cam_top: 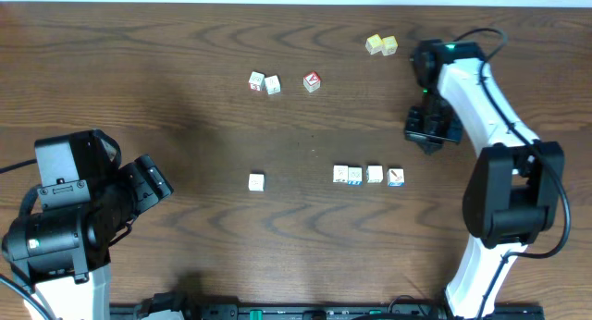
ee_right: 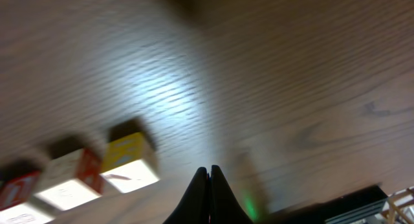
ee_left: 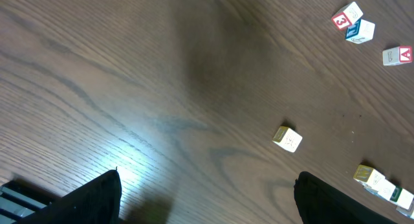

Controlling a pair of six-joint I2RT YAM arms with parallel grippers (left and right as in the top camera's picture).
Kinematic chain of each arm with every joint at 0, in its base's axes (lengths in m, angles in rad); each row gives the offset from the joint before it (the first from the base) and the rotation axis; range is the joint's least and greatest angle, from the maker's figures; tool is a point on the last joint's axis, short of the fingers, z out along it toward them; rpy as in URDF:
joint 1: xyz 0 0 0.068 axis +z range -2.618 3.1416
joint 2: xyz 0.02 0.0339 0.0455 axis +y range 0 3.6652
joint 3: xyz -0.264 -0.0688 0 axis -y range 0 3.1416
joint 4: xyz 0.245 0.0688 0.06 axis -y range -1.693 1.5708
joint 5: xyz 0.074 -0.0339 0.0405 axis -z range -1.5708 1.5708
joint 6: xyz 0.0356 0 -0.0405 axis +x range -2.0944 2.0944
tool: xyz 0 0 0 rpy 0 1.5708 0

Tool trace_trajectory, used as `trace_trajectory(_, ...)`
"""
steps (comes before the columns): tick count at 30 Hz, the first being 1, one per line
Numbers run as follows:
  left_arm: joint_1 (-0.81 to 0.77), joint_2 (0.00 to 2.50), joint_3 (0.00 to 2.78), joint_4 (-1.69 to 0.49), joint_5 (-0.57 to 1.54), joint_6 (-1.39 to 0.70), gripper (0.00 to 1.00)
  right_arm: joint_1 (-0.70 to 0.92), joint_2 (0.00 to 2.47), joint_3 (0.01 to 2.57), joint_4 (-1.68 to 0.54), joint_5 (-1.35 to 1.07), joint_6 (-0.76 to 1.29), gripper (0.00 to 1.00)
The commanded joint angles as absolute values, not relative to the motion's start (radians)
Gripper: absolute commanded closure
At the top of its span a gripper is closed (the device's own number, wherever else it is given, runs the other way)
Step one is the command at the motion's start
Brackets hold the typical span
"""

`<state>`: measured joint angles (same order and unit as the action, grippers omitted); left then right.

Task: Lift 5 blocks

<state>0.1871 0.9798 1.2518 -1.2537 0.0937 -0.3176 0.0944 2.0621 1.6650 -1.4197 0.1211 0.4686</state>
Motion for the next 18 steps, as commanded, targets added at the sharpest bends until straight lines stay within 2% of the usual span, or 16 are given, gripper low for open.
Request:
trace_trajectory(1, 0.184, 0.979, 1.261, -1.256, 0.078, -0.327, 0.14, 0.050, 2.055, 1.597, -1.409, 0.068, 0.379, 0.99)
trace_trajectory(10, 0.184, 0.979, 1.261, -1.256, 0.077, -0.327, 0.14, -0.022, 2.055, 1.438, -1.244, -0.233, 0.207, 0.99)
trace_trajectory(18, 0.184, 0.979, 1.261, -1.256, 0.078, -0.327, 0.14, -0.003, 2.055, 1.415, -1.221, -0.272, 0.208, 0.99)
